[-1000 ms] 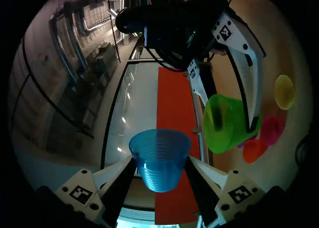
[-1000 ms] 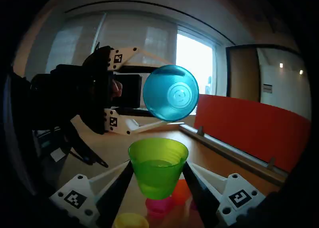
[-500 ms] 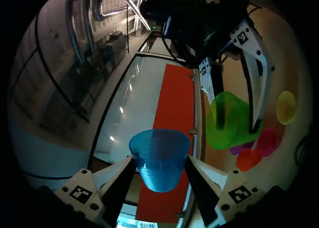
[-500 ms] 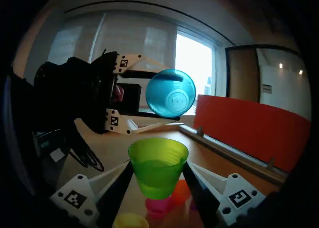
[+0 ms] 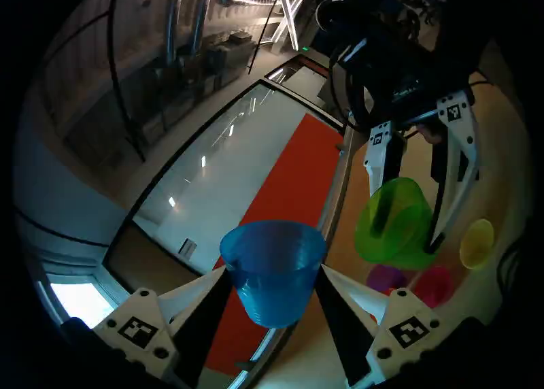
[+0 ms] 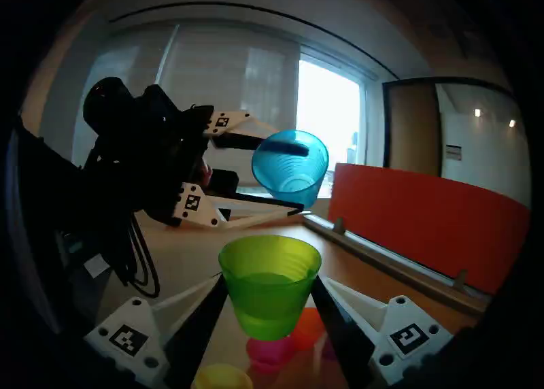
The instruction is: Pour water
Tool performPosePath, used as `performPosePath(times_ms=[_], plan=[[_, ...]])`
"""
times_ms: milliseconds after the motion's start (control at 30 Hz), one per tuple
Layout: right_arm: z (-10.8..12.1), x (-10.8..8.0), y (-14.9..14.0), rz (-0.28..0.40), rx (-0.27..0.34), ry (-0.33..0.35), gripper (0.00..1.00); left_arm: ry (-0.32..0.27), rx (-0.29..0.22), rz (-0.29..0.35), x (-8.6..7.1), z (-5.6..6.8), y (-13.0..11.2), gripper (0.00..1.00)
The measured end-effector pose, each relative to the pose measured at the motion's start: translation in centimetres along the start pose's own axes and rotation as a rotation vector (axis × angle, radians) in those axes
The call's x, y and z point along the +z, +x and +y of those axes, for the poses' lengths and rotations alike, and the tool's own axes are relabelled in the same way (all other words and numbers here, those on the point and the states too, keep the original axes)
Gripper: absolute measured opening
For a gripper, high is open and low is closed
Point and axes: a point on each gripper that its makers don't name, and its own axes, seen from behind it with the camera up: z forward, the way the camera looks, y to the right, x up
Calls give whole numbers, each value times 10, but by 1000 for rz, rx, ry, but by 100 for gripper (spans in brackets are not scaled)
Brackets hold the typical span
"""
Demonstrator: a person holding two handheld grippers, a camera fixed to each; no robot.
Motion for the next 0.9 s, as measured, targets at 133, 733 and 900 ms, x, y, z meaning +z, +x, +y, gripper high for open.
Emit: performPosePath(times_ms=[133,733,900], plan=[[0,-2,1,3,1,-3,87,-2,-90,1,-2,-1,-3,80],[4,-7,7,21,7,-24,87,-39,-473,-25,0,4,-17,80],[4,-8,9,29,6,-29,87,-55,-582,-29,-2,6,-18,81]])
